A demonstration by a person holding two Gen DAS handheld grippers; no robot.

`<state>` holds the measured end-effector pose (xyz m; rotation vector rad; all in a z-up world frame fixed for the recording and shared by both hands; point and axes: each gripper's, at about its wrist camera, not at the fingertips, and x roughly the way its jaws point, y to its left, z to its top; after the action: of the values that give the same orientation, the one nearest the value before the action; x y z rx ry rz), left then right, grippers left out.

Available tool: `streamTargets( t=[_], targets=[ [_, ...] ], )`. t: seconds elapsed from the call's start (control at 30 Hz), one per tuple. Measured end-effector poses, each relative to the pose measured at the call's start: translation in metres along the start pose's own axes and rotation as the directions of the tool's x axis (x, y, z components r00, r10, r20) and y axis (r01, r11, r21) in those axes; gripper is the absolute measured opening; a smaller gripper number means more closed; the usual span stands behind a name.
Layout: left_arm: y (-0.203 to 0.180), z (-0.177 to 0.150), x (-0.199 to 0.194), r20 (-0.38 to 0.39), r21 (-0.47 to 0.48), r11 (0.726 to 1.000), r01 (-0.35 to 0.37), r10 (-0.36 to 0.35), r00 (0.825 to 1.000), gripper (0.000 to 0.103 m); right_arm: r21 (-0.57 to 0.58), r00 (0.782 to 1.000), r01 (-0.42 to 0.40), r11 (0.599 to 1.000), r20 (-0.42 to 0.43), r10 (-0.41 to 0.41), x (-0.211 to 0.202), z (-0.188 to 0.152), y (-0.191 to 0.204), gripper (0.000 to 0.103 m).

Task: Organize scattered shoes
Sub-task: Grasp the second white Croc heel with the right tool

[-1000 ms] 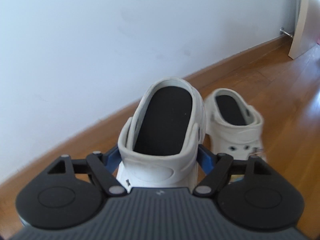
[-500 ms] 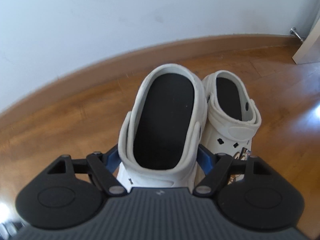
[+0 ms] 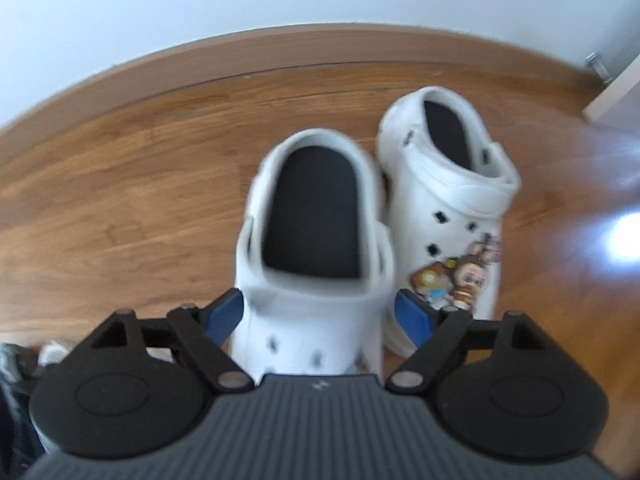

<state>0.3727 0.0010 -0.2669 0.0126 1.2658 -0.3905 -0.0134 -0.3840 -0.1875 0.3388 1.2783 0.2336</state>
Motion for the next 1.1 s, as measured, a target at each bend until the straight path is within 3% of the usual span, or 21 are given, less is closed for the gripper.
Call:
streamTargets(
  t=[0.1, 0.33, 0.5, 0.6, 0.9, 1.1],
  targets=[
    [0.014, -0.008, -0.021, 0.032, -0.028, 0.999, 0.035, -0.034, 0.999, 0.085, -0.034, 0.998, 0.025, 0.999, 0.058, -0.023, -0.001, 0.011, 0.007, 0.095],
    [0.072, -0.054, -0.12, 0.176, -0.12, 0.987, 0.106, -0.084, 0.981, 0.093, -0.027, 0.977, 0.034, 0.999, 0.212, -0.027, 0.007, 0.043, 0.041, 0.1],
    [0.11, -0.09, -0.18, 0.232, -0.236, 0.964, 0.122, -0.066, 0.97, 0.096, -0.085, 0.956, 0.046, 0.995, 0.293, -0.019, 0.044, 0.102, 0.068, 0.1],
    [0.131, -0.107, -0.204, 0.245, -0.266, 0.963, 0.053, 0.014, 0.969, 0.097, -0.046, 0.946, 0.069, 0.997, 0.319, -0.051, 0.068, 0.13, 0.071, 0.1],
    [0.154, -0.14, -0.255, 0.287, -0.236, 0.971, -0.029, 0.098, 0.953, 0.097, 0.012, 0.93, 0.161, 0.987, 0.333, -0.156, 0.126, 0.173, 0.073, 0.102],
    [0.172, -0.166, -0.254, 0.272, -0.238, 0.967, -0.094, 0.159, 0.949, 0.098, 0.038, 0.909, 0.269, 0.962, 0.319, -0.267, 0.156, 0.195, 0.079, 0.102]
  ],
)
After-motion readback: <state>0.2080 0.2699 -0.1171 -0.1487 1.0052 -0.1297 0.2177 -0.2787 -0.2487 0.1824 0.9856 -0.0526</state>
